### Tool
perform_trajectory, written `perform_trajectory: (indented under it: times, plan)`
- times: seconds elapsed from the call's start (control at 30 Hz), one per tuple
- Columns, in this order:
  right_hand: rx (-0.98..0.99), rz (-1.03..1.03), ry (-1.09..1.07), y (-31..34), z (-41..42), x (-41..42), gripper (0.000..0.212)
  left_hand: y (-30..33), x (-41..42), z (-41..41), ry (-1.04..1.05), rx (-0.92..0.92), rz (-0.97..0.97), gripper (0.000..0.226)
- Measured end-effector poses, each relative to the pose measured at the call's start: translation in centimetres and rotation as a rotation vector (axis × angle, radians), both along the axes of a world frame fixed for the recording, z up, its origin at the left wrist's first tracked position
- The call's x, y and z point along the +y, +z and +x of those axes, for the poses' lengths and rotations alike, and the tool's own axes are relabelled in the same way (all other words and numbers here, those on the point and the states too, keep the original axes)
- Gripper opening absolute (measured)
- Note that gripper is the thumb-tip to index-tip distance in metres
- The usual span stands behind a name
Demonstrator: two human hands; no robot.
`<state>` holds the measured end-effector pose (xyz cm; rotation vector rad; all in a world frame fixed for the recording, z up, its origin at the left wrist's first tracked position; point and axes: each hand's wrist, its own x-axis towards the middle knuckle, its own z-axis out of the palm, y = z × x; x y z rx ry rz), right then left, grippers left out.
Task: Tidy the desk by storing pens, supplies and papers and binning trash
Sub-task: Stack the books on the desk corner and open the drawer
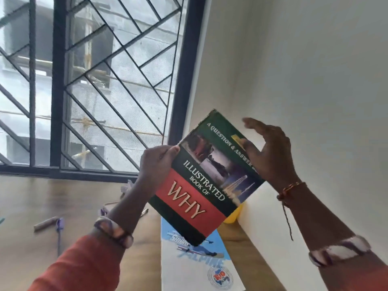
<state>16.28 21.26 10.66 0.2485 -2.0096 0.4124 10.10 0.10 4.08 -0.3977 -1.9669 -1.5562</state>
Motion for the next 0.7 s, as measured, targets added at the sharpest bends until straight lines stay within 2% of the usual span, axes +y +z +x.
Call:
perform_trajectory:
  times: [0.07,0.13,0.2,0.23,0.27,0.33,0.4,0.5,0.63,0.7]
  plan:
    - [0.013,-0.062,-0.124,-2.6,-0.7,0.2,0.066,-1.2,0.0,-1.0,0.002,-0.187,0.263,0.035]
    - [-0.302,-0.375,-0.002,-6.7,-0.8,0.4,0.080,-3.2,0.1,-2.3,-0.058,-0.412,0.532,0.034]
    - [-0.658,-0.790,0.333,-9.9,-0.5,-0.3,0.072,-5.2,0.2,-3.2,-0.114,-0.592,0.695,0.038]
    - [-0.737,-0.896,0.438,-11.0,-0.5,-0.4,0.059,-5.9,0.3,-3.3,-0.130,-0.671,0.718,0.048]
    - [-0.755,-0.913,0.454,-11.8,-0.9,-0.4,0.046,-6.7,0.4,-3.2,-0.150,-0.742,0.733,0.048]
    - [-0.733,-0.968,0.359,-13.3,-1.9,0.0,0.036,-7.4,1.2,-2.4,-0.252,-0.865,0.688,0.020]
    - [-0.800,-1.158,0.349,-15.3,-2.7,0.4,0.030,-8.9,1.9,-2.1,-0.326,-0.971,0.576,0.026]
    - [-0.926,-1.322,0.320,-18.2,-3.9,0.9,0.024,-11.5,1.9,-2.6,-0.217,-0.977,0.398,0.025]
    - [-0.944,-1.342,0.271,-20.7,-5.7,1.1,0.019,-15.4,0.6,-3.4,-0.039,-0.951,0.272,0.022]
    - [-0.977,-1.321,0.257,-21.7,-6.2,1.1,0.017,-17.0,0.0,-3.4,0.023,-0.892,0.142,0.017]
